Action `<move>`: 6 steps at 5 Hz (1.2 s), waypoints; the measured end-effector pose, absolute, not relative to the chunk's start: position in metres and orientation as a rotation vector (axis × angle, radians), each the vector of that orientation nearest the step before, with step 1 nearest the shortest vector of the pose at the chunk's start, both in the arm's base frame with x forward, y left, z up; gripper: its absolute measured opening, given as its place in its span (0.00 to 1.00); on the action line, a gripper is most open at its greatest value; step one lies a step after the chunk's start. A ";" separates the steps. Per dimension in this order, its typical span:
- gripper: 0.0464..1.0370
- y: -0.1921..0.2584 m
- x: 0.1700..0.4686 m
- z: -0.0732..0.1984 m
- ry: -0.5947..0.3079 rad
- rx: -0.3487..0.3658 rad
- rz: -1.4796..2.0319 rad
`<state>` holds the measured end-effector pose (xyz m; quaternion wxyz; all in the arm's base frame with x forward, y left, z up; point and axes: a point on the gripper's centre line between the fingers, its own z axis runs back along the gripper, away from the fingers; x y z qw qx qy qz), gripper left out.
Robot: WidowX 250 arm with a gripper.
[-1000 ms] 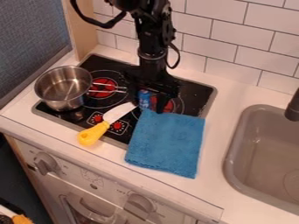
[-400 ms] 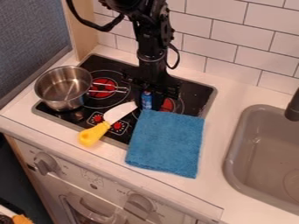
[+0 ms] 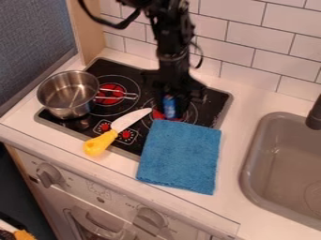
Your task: Take the blue object and keep it on the top left of the stove.
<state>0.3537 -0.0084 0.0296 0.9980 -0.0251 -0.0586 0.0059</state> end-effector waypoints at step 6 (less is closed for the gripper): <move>0.39 0.123 0.421 0.065 -0.177 -0.001 0.248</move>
